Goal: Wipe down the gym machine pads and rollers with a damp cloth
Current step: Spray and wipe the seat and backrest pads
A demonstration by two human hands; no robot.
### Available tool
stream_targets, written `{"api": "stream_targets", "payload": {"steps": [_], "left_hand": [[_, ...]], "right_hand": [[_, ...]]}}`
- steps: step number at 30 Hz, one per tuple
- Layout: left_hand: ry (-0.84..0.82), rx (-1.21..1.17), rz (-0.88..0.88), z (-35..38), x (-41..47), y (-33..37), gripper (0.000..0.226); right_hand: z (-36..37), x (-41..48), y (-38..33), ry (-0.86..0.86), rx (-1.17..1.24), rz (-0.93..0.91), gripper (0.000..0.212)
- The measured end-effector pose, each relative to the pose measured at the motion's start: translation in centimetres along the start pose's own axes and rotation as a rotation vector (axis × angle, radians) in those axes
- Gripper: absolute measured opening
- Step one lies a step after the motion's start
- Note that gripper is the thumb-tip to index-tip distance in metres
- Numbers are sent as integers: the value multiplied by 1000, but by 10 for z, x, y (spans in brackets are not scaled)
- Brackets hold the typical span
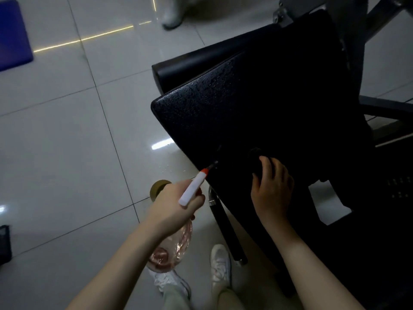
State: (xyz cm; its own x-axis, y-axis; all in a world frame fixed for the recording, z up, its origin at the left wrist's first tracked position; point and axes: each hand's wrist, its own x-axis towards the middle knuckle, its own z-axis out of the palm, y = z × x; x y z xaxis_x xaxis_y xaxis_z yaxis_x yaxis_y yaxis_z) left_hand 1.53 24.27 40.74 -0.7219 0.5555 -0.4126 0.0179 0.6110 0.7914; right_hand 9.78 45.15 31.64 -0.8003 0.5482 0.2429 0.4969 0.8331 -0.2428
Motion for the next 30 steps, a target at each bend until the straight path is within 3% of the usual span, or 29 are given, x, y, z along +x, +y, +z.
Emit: {"api": "stream_targets", "payload": {"steps": [6,9,14,17,20,27,30], "left_hand": [[-64,80,-64,0,1,3,27],[-165,99,-48,4,-2,1,21],[-262,160,-44,12,-6,10,41],[-267,198,-48,17,-9,10,30],[-276,208,-41,17,-12,9,47],[-154,101,-65,12,-15,0,51],[-127,102,-66,9,-13,-2,54]], "right_hand": [[-1,6,20,41,56,68,39],[-1,5,28,34,89,31,38],[1,5,35,45,148,10,36],[0,5,36,40,150,7,37],[-2,4,39,25,177,16,38],[2,-12,17,78,267,149,36],[5,6,-10,67,267,-6,39]]}}
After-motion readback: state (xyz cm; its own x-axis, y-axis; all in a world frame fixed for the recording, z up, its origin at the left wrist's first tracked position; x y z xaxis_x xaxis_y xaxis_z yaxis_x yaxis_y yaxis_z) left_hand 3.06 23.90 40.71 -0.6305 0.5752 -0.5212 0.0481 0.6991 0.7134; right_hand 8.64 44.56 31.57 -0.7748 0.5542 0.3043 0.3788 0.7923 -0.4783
